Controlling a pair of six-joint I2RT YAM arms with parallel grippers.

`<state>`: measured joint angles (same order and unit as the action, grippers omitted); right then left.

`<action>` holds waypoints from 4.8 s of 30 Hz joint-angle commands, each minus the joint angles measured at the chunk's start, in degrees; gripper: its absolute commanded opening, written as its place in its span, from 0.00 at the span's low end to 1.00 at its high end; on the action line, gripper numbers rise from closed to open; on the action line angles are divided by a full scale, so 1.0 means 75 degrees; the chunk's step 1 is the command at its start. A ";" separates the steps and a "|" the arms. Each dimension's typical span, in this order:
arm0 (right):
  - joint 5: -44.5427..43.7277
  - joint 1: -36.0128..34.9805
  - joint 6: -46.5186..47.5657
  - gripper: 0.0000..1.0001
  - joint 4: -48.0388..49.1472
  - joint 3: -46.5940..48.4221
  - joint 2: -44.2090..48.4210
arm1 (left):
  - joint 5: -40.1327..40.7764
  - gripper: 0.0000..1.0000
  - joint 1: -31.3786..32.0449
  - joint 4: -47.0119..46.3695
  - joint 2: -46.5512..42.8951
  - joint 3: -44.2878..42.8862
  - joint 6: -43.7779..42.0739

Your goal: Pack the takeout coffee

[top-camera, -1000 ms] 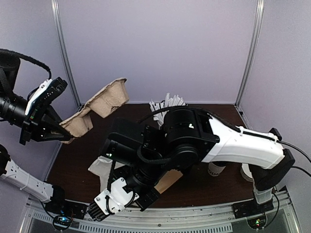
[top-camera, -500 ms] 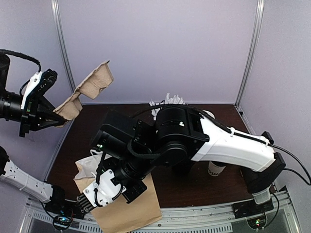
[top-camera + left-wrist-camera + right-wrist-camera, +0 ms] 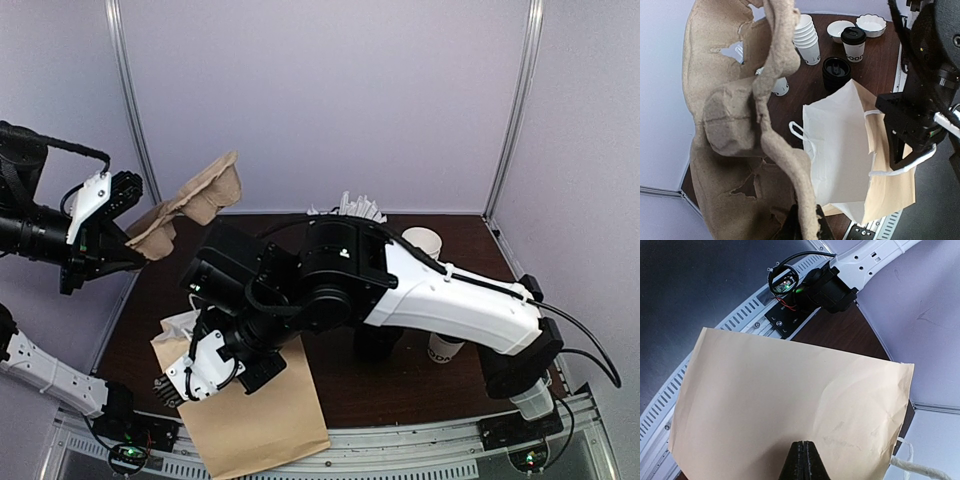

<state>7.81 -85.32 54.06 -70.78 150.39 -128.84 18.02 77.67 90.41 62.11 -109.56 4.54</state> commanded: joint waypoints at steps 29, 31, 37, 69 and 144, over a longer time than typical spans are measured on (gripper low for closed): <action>-0.3186 -0.1440 0.0007 0.41 0.1404 -0.4417 0.1357 | 0.0932 0.00 0.0015 -0.1036 -0.0529 0.1340 -0.0231; -0.3161 -0.1301 0.0091 0.41 0.1281 -0.4130 0.1352 | 0.0855 0.00 0.0012 -0.0940 -0.0461 0.1193 -0.0235; -0.2928 -0.1186 0.0245 0.46 0.0823 -0.3669 0.1456 | 0.0572 0.01 0.0015 -0.0468 0.0061 0.0864 -0.0391; -0.2207 -0.0765 0.0015 0.99 0.0306 -0.2779 0.2191 | 0.1306 0.00 0.0012 -0.1241 -0.0154 0.0863 -0.0776; -0.2580 0.0363 0.0915 0.99 0.0257 -0.3053 0.2350 | 0.1429 0.00 0.0015 -0.1908 -0.1086 0.1906 -0.0699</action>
<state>-12.69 -81.91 59.88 -63.68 126.48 -113.89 28.29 77.67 79.33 54.30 -95.61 -0.80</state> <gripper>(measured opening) 0.995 0.043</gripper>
